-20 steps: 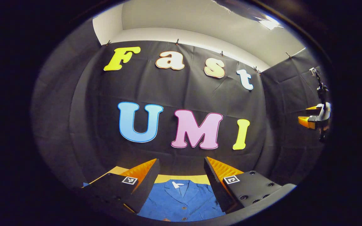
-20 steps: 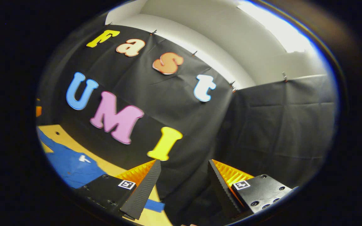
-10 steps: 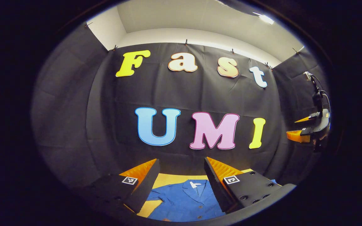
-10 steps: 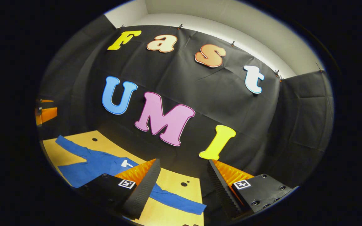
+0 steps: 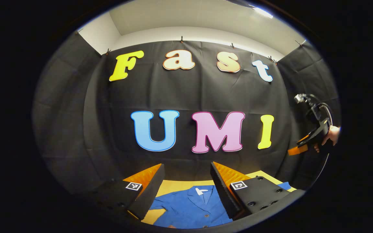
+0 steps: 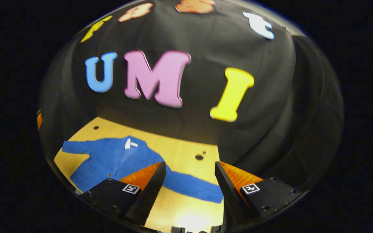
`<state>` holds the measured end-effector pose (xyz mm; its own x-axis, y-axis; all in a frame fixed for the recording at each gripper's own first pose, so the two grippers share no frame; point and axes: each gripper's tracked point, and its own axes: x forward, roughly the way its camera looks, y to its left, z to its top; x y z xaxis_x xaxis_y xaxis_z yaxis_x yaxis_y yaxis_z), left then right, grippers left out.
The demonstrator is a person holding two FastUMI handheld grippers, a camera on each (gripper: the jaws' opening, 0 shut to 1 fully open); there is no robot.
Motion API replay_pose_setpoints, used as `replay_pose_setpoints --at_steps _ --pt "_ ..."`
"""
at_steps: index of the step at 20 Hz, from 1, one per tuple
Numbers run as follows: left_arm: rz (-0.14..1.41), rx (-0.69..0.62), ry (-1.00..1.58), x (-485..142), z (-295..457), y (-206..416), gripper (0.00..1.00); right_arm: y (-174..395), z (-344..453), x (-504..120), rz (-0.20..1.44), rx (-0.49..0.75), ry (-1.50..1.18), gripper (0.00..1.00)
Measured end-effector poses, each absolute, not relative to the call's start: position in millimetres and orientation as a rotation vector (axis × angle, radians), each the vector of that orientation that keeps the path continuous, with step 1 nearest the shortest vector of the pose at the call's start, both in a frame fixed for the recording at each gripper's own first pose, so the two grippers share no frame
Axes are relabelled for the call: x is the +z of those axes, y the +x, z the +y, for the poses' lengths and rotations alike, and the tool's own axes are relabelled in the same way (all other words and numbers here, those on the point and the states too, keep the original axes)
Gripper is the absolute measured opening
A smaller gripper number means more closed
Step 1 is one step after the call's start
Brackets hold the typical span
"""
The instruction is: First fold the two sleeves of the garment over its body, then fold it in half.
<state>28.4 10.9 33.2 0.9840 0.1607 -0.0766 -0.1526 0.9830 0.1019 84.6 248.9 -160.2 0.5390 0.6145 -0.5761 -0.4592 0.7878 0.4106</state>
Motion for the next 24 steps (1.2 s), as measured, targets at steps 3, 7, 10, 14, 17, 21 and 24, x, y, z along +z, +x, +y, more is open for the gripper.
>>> replay_pose_setpoints --at_steps 3,7,10,14,17,21,24 --pt "0.104 0.168 0.089 25.2 -0.9 38.9 0.82 101.9 254.4 -265.2 1.056 0.669 0.177 0.97" --pt "0.162 0.23 0.096 9.3 -2.1 49.2 0.82 76.0 265.2 -386.7 1.491 0.774 0.134 0.98" --pt "0.211 0.28 0.106 -5.5 -5.9 55.9 0.82 76.1 255.9 -456.8 1.656 0.8 0.027 0.98" --pt "0.262 0.322 0.121 -17.6 -16.9 69.8 0.82 82.0 263.9 -516.4 1.794 0.705 0.037 0.98" --pt "0.267 0.329 0.133 -18.8 -27.7 80.0 0.82 80.9 260.9 -548.3 1.844 0.639 0.021 0.97" --pt "0.282 0.336 0.15 -22.4 -37.8 86.6 0.82 75.1 268.5 -566.1 1.873 0.61 0.125 0.86" --pt "0.284 0.321 0.139 -28.5 -48.5 87.2 0.82 72.3 268.0 -568.0 1.863 0.608 0.15 0.82"
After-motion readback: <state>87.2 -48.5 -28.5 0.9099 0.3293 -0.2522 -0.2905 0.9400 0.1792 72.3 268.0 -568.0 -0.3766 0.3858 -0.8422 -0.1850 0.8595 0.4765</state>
